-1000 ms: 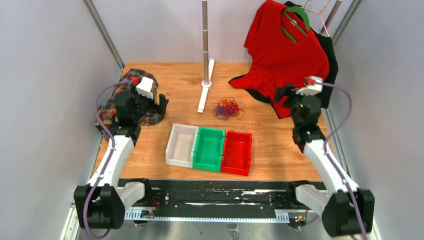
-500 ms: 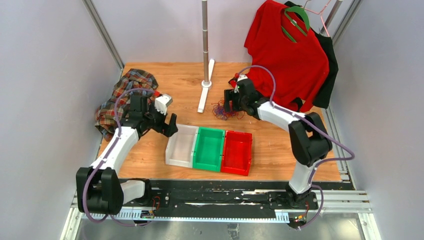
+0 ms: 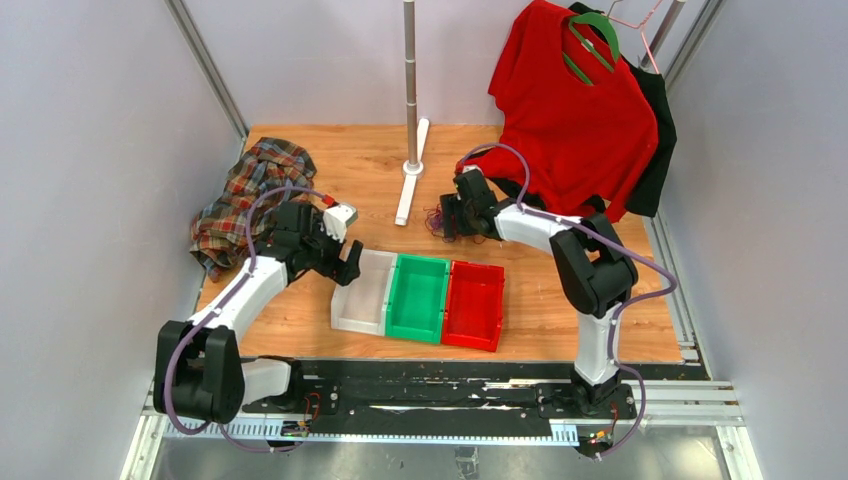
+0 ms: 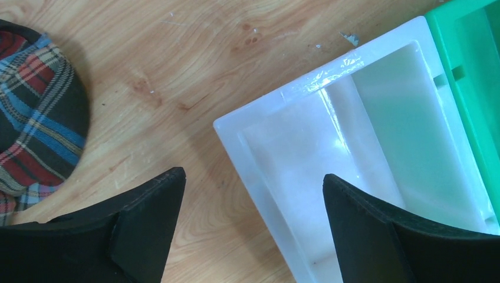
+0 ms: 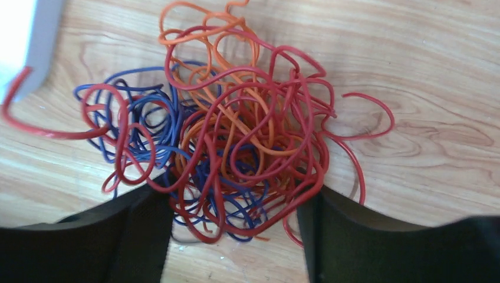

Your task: Untangle the cables

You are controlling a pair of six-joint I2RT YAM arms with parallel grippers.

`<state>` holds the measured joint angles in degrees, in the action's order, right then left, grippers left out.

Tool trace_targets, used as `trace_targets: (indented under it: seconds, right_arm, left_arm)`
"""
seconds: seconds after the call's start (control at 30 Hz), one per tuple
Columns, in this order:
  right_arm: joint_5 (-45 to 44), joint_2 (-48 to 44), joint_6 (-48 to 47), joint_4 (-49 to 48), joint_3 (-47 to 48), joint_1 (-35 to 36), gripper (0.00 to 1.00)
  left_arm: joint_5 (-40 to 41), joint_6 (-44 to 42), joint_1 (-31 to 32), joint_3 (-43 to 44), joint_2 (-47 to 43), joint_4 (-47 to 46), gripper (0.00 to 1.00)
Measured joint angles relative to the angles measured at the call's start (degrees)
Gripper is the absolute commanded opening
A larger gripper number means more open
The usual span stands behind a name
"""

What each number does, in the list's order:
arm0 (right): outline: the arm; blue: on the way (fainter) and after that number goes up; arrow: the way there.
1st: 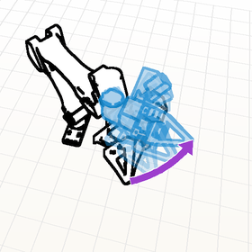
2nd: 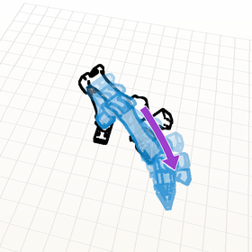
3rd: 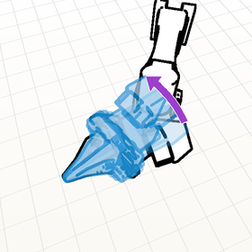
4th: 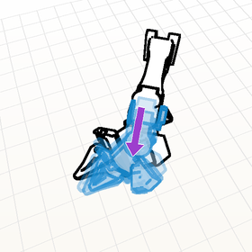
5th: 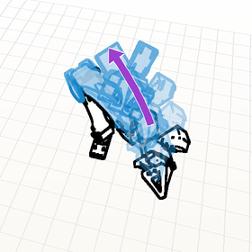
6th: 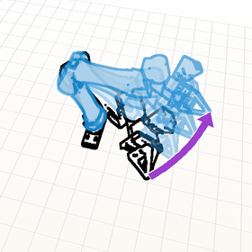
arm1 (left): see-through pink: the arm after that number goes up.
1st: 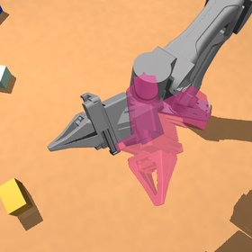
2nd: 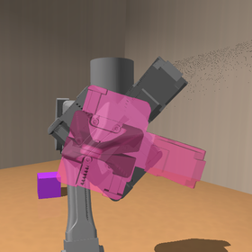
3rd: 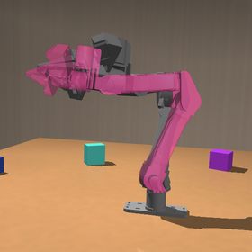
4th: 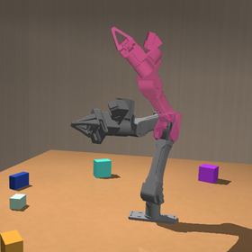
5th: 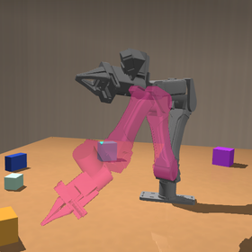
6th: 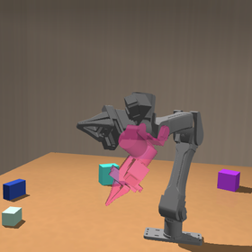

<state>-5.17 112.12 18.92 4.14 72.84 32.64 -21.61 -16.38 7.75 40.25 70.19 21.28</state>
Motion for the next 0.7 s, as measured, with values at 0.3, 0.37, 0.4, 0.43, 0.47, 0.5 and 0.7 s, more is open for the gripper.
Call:
trace_targets:
  seconds: [0.3,0.37,0.4,0.43,0.47,0.5,0.7]
  right_arm:
    - [-1.64,2.14,-0.02,2.19,3.3,-0.63,0.04]
    - [-1.22,1.16,-0.48,2.56,3.3,-1.55,0.01]
    - [-1.01,0.28,-0.7,2.93,3.3,-2.32,0.01]
    - [-0.9,-0.63,-1.05,3.28,3.28,-3.04,0.01]
    - [-0.81,-1.66,-1.53,3.52,3.28,-3.72,0.01]
    - [-0.7,-2.95,-2.14,3.69,3.28,-4.28,0.01]
    - [-0.13,-10.49,-5.05,3.61,3.06,-5.79,0.01]
  left_arm:
    - [4.13,4.55,3.13,-1.97,1.33,-4.63,0.49]
    - [4.74,5.92,4.37,-2.12,2.1,-5.55,0.41]
    - [5.38,6.64,5.14,-2.14,2.51,-5.9,0.38]
    - [6.03,7.34,5.9,-2.14,2.91,-6.51,0.34]
    - [6.71,8.2,6.82,-2.14,3.3,-7.19,0.32]
    - [7.32,9.29,7.89,-2.14,3.67,-7.93,0.29]
    - [12.07,15.67,13.55,-0.04,8.04,-11.5,0.17]
